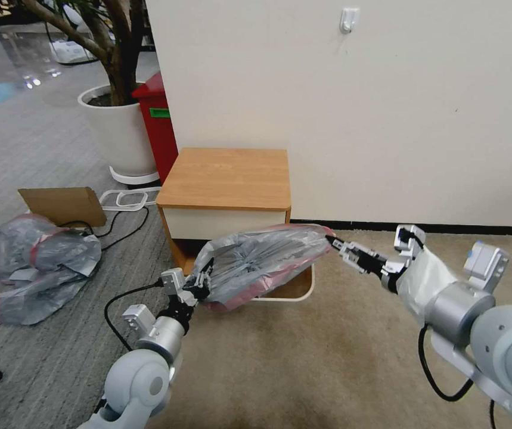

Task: Pick up the garbage bag from the table and place it over the trash can.

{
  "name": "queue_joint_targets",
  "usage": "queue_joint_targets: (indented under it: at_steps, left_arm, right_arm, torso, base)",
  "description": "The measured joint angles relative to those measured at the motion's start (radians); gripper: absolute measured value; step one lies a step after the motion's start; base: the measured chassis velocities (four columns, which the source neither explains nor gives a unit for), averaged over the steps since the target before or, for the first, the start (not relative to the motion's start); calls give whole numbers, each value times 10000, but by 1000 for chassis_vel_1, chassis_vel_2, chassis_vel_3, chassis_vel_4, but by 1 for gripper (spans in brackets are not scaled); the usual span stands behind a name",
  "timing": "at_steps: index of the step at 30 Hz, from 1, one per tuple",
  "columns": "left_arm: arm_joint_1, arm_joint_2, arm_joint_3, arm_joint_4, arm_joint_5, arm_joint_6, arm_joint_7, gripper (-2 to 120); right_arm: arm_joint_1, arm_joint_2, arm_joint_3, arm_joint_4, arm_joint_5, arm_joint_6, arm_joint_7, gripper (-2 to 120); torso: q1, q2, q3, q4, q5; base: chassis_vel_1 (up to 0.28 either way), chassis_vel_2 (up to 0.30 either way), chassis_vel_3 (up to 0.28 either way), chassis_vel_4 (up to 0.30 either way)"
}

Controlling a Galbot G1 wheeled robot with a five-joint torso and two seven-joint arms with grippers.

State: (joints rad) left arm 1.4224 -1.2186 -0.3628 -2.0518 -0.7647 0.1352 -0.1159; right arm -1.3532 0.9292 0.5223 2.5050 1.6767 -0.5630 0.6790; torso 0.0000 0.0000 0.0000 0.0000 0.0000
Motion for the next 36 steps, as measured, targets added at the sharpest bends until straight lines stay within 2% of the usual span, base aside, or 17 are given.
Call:
queue_joint_targets:
  at_steps: [3, 8, 23, 25, 26, 27, 30, 31, 34, 35, 36]
  left_arm:
    - [-31, 81, 8, -1, 342, -95, 3, 7]
    - [-116, 144, 31, -89, 456, -109, 44, 7]
    - [-111, 179, 102, -246, 466, -109, 269, 7]
    - [-95, 168, 133, -279, 469, -108, 279, 7]
    - [-84, 162, 149, -292, 471, -106, 284, 7]
    - [-84, 162, 149, -292, 471, -106, 284, 7]
    - [-58, 159, 153, -314, 474, -104, 286, 7]
    - [-58, 159, 153, -314, 474, -104, 286, 7]
    - [-52, 138, 161, -314, 474, -98, 286, 7]
    - [-52, 138, 161, -314, 474, -98, 286, 7]
    - [-58, 132, 169, -314, 474, -96, 286, 7]
  right_arm:
    - [51, 473, -565, -9, 516, -30, 196, 91]
    - [374, 941, -1308, -24, 668, 215, 709, 100]
    - [687, 1644, -1894, -589, 209, 563, 750, 96]
    - [741, 1728, -2001, -710, 90, 623, 747, 91]
    - [773, 1793, -2094, -795, -26, 729, 743, 84]
    - [773, 1793, -2094, -795, -26, 729, 743, 84]
    - [761, 1834, -2132, -815, -91, 808, 732, 69]
    - [761, 1834, -2132, -815, -91, 808, 732, 69]
    - [710, 1836, -2144, -735, -96, 814, 712, 55]
    - [710, 1836, -2144, -735, -96, 814, 712, 55]
    - [704, 1835, -2151, -719, -96, 814, 708, 50]
  torso:
    - [0, 0, 0, 0, 0]
    - [0, 0, 0, 2, 0]
    - [0, 0, 0, 1, 0]
    - [0, 0, 0, 1, 0]
    - [0, 0, 0, 1, 1]
    - [0, 0, 0, 1, 1]
    - [0, 0, 0, 0, 0]
    - [0, 0, 0, 0, 0]
    - [0, 0, 0, 0, 0]
    - [0, 0, 0, 0, 0]
    - [0, 0, 0, 0, 0]
  base:
    - [0, 0, 0, 0]
    - [0, 0, 0, 0]
    - [0, 0, 0, 0]
    - [0, 0, 0, 0]
    - [0, 0, 0, 0]
    - [0, 0, 0, 0]
    - [0, 0, 0, 0]
    - [0, 0, 0, 0]
    - [0, 0, 0, 0]
    - [0, 0, 0, 0]
    - [0, 0, 0, 0]
